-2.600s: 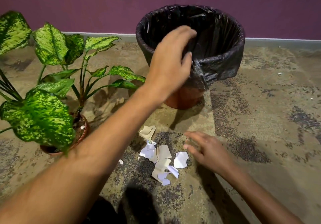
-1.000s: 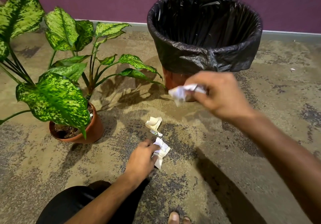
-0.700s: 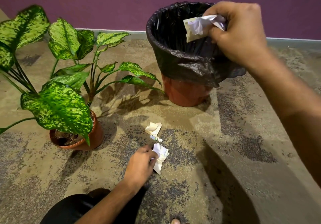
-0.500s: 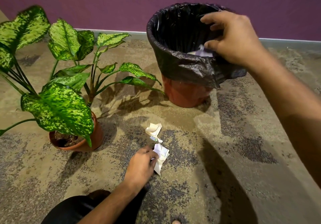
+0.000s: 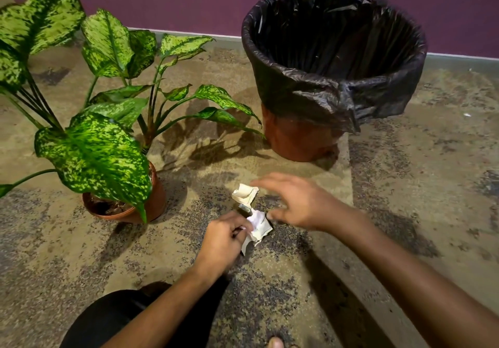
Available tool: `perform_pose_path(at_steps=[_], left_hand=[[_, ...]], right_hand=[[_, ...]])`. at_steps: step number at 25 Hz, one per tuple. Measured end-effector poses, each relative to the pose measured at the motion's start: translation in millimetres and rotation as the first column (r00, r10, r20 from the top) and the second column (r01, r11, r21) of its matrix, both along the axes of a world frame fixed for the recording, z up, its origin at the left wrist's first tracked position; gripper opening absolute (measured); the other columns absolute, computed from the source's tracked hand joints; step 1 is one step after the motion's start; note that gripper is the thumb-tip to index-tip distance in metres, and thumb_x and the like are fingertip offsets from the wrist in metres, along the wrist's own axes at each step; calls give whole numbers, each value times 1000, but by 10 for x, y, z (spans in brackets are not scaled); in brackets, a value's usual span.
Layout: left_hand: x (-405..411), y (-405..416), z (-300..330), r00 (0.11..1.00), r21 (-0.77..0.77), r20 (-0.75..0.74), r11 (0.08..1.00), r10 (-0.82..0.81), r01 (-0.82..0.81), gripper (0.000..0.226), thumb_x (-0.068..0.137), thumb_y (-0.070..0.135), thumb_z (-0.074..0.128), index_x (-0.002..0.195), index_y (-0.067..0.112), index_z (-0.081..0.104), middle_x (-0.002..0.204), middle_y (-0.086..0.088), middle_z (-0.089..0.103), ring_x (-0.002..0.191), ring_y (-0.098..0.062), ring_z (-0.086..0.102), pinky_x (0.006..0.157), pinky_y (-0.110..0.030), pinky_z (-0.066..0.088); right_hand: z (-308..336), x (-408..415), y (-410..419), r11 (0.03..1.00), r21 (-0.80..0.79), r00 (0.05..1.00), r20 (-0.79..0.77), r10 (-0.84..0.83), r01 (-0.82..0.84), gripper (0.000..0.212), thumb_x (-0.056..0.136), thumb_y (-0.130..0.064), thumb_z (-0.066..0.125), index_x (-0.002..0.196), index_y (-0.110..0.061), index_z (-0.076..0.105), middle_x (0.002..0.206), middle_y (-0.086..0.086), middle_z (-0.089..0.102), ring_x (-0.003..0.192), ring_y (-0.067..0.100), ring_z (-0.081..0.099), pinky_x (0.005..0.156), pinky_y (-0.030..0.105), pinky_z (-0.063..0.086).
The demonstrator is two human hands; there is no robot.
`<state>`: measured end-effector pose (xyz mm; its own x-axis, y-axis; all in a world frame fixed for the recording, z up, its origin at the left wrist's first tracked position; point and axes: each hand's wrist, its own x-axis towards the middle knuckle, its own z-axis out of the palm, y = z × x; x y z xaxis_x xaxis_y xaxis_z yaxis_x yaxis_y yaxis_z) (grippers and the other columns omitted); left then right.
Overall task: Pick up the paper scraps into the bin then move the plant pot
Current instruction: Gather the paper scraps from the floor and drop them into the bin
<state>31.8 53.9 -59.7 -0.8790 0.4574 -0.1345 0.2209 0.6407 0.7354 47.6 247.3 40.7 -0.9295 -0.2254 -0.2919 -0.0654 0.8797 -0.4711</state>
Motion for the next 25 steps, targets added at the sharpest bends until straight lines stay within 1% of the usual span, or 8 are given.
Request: perform_pose_path(at_steps=[2,5,7,10,15,17,20,25], left_hand=[[1,-1,-4,999,57,-38,998,-6,8,29,77,-3,73,76,26,71,89,14,64,82,6,61,79,-1,41],[16,17,-15,1000,98,-19,995,-14,16,27,78,-2,72,80,25,71,92,14,65,89,-1,63,90,-20,50],[4,28,-13,1000,87,18,996,-5,3,30,78,1,73,90,28,69,101,14,63,96,-4,62,94,-25,51],[-34,31,2,998,25,48,998,50,-51,44,77,10,75,110,37,61,125,12,56,103,-5,59,93,-24,52],[-62,-31,3,1000,-312,-11,950,28,-30,49,84,24,71,127,38,52,144,11,42,110,3,49,95,-10,32],[-92,-90,-5,1000,-380,14,925,28,-20,51,84,20,70,129,35,51,146,6,39,97,6,52,82,-3,38],[-165,-183,10,998,-435,40,900,58,-35,52,84,9,69,130,28,54,140,3,44,97,-5,55,83,-8,42],[-282,-334,62,993,-522,34,849,110,-77,52,82,-3,62,127,23,58,128,-1,51,108,-16,55,80,-14,39]], right_hand=[[-409,60,-60,998,20,991,126,52,-55,74,85,-28,68,146,-37,26,152,-10,31,134,14,34,110,35,29],[-822,110,-93,990,25,982,130,-140,138,50,91,-30,61,137,-39,42,140,-7,47,127,17,43,106,37,36],[-927,128,-71,949,-19,943,128,-308,313,33,93,-32,58,124,-43,53,108,-8,57,99,14,56,82,28,47],[-944,111,58,907,-102,911,100,-400,409,26,91,-30,62,116,-35,61,83,-5,58,62,7,48,51,19,34],[-878,49,261,918,-181,934,120,-335,353,14,91,-22,61,101,-30,66,90,-6,62,70,6,54,59,24,45],[-897,35,185,958,-178,963,189,-192,226,18,90,-18,61,93,-35,64,120,-7,59,94,5,54,87,31,49],[-1006,48,-51,999,-49,984,180,-9,18,35,82,-6,61,88,-41,62,156,-15,22,140,13,23,118,46,17],[-1144,177,-286,1000,-11,1000,20,20,-19,44,78,3,56,104,-32,62,159,-7,19,147,20,11,120,38,5]])
